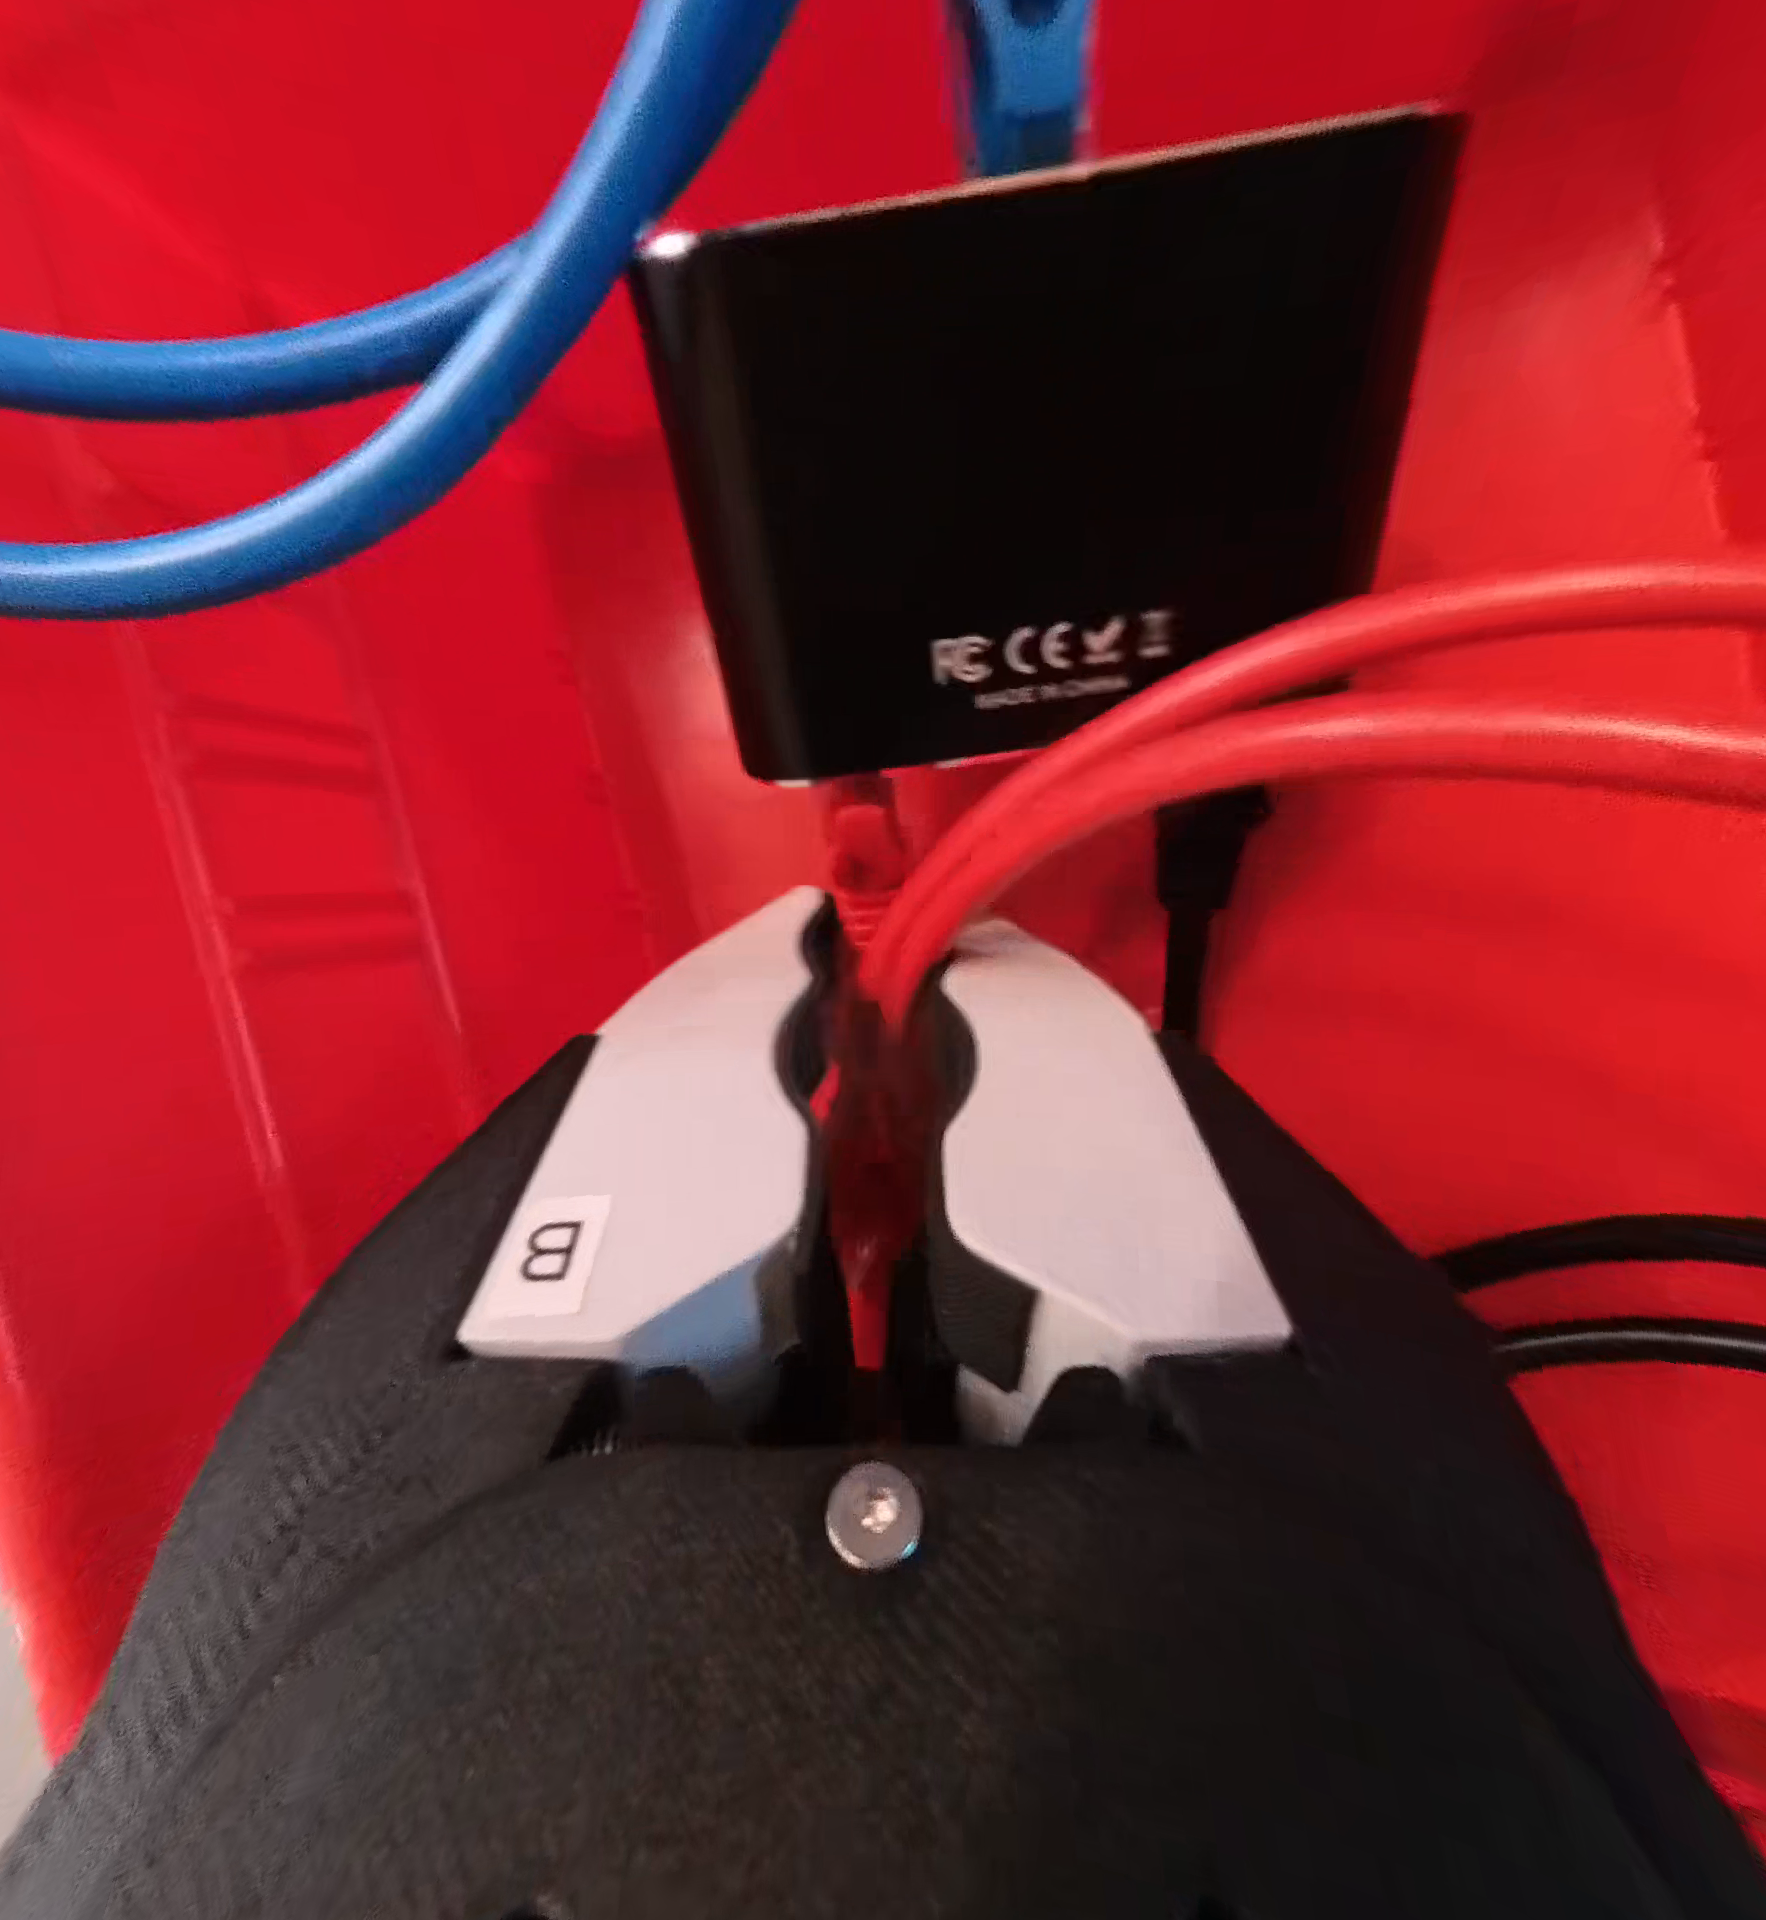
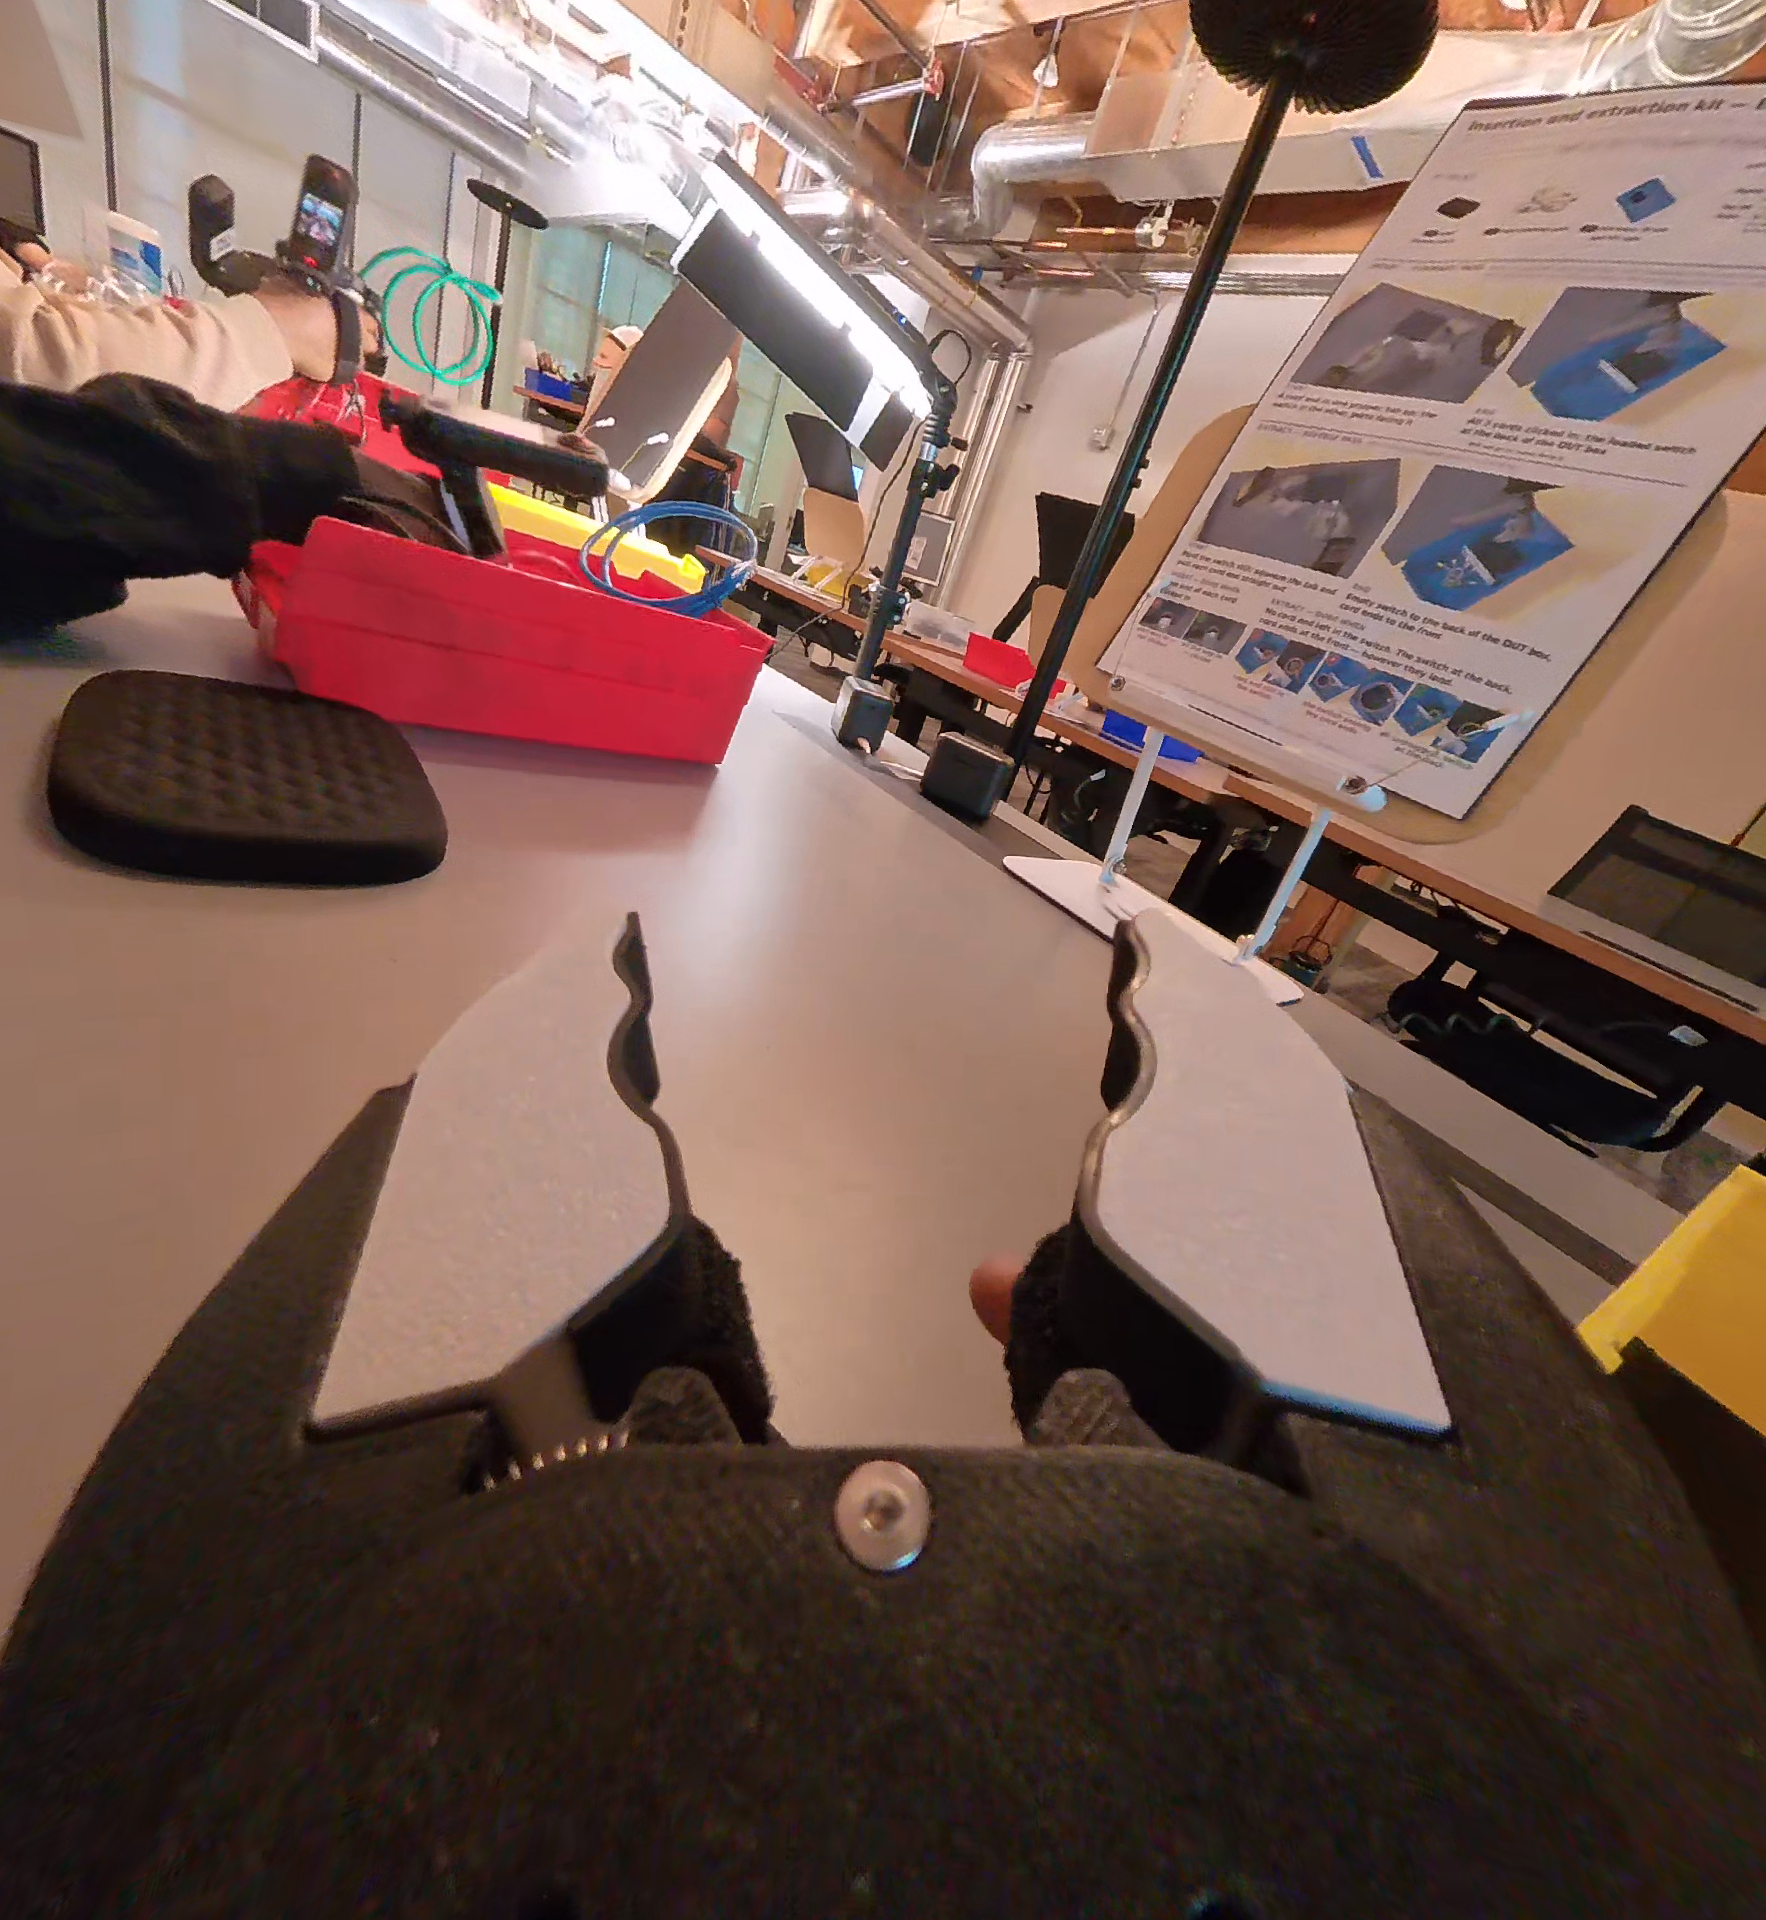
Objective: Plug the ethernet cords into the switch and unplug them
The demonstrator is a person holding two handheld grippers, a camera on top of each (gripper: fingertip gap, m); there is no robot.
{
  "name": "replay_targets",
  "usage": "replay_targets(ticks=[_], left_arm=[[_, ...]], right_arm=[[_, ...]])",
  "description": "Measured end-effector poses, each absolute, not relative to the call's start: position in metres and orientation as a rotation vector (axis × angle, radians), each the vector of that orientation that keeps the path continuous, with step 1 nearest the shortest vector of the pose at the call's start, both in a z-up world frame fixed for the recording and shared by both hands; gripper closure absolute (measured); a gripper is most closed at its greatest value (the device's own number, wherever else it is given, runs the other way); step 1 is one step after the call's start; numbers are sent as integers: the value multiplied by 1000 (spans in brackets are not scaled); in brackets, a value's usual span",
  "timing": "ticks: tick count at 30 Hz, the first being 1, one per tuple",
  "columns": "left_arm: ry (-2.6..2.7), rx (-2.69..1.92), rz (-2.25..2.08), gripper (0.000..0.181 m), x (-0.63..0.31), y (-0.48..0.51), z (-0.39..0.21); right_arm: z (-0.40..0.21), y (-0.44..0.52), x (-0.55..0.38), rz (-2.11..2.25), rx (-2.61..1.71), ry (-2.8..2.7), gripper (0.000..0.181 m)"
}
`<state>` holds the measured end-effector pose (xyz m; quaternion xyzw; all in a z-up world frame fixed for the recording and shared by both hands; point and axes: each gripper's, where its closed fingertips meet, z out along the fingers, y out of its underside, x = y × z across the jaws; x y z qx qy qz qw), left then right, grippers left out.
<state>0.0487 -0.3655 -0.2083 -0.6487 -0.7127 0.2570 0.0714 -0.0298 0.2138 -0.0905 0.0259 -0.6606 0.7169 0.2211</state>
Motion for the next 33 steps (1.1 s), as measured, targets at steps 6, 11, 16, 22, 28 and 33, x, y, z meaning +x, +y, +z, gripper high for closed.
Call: replay_targets(ticks=[6,11,16,22,28,33], left_arm=[[-2019,-1851,1055,171,43,-364,-184],[-1842,-1746,1472,171,45,-366,-118],[-1656,-1571,1696,172,46,-345,-39],[-1416,-1443,1794,172,44,-287,48],[-1137,-1598,1730,172,19,-175,68],[-913,-1805,1673,171,-10,-84,57]], right_arm=[[-93,212,-30,1959,82,-1836,101],[-93,213,-29,1961,82,-1831,104],[-94,212,-29,1947,89,-1839,105],[-97,209,-29,1913,93,-1857,107],[-100,205,-32,1853,67,-1875,110],[-82,185,-13,2025,-15,-1894,115]])
